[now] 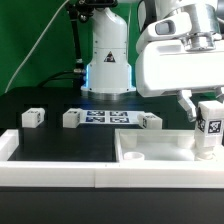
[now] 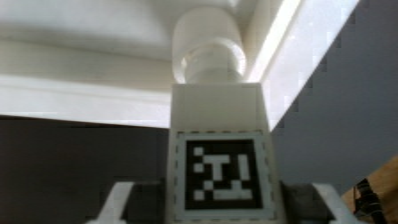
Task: Assemble one leg
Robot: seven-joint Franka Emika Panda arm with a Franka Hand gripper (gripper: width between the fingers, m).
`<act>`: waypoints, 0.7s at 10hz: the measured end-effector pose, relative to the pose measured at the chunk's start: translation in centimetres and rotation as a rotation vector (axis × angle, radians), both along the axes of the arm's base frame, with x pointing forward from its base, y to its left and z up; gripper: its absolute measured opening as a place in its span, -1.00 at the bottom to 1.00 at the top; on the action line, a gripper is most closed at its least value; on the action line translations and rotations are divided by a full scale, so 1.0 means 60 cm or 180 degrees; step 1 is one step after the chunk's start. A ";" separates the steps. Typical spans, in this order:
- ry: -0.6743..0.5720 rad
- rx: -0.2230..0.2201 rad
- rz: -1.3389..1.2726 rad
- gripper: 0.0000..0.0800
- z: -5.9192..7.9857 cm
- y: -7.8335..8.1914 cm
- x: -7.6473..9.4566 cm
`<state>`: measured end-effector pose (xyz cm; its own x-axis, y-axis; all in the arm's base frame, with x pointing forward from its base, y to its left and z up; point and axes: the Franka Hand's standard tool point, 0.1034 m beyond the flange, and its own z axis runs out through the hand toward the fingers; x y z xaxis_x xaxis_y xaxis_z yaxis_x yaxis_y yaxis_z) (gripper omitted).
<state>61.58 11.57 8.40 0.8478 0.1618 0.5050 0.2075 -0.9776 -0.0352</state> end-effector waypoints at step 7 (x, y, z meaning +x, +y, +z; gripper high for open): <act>-0.0128 0.0017 -0.0015 -0.27 -0.014 0.001 -0.004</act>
Offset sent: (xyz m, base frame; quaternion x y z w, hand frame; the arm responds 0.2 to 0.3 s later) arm -0.0075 -0.0018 -0.0138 -0.0063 0.0119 0.0033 0.9999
